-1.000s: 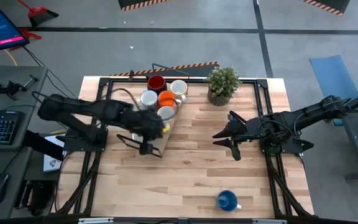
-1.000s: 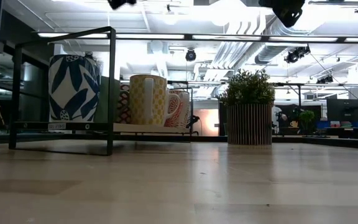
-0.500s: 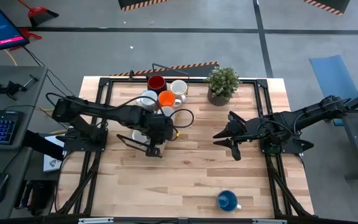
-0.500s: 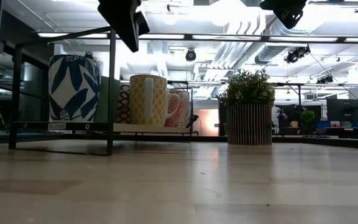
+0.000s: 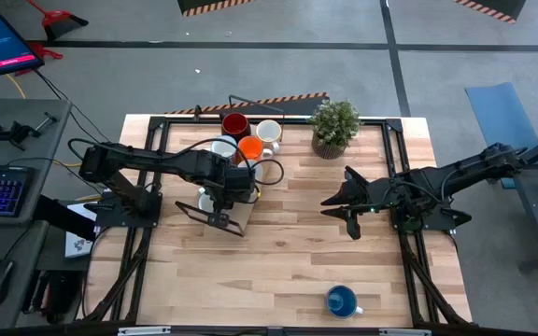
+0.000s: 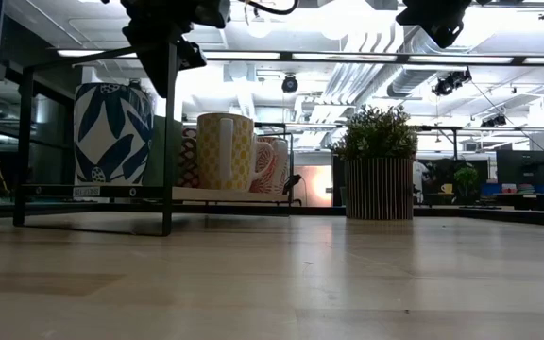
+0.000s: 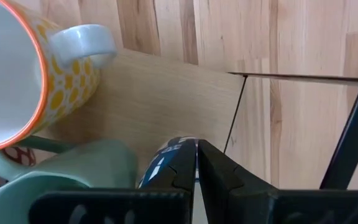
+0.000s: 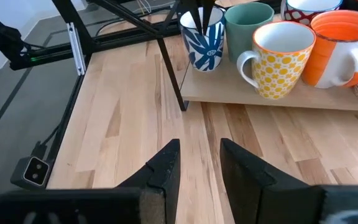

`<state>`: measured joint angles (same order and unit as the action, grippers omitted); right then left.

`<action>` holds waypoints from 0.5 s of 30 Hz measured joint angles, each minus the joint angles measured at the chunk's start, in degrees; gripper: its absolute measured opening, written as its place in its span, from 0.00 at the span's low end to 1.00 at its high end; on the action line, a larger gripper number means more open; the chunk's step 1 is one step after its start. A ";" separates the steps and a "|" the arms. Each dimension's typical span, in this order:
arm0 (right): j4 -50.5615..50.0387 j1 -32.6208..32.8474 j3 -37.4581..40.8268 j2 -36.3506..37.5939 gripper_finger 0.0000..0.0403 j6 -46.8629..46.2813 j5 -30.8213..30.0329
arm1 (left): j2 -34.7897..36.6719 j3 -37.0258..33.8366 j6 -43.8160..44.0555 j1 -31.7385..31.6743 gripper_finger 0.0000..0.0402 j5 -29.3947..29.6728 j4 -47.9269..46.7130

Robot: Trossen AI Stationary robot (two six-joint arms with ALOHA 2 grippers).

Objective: Place coffee mugs
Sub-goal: Put the dark blue cup on the shelf

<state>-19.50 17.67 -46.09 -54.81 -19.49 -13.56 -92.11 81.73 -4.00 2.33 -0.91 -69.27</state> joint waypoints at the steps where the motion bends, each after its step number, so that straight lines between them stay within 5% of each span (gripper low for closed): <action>1: -0.05 0.00 0.00 0.00 0.23 0.00 0.00 | 0.02 0.00 -0.26 0.00 0.02 -0.04 -0.11; 15: -0.07 0.00 0.00 0.00 0.23 -0.17 0.00 | 0.03 -0.41 -0.54 0.00 0.02 -0.47 -2.32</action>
<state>-19.57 17.67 -46.09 -54.81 -19.66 -13.56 -92.08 81.33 -4.54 2.33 -1.38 -71.59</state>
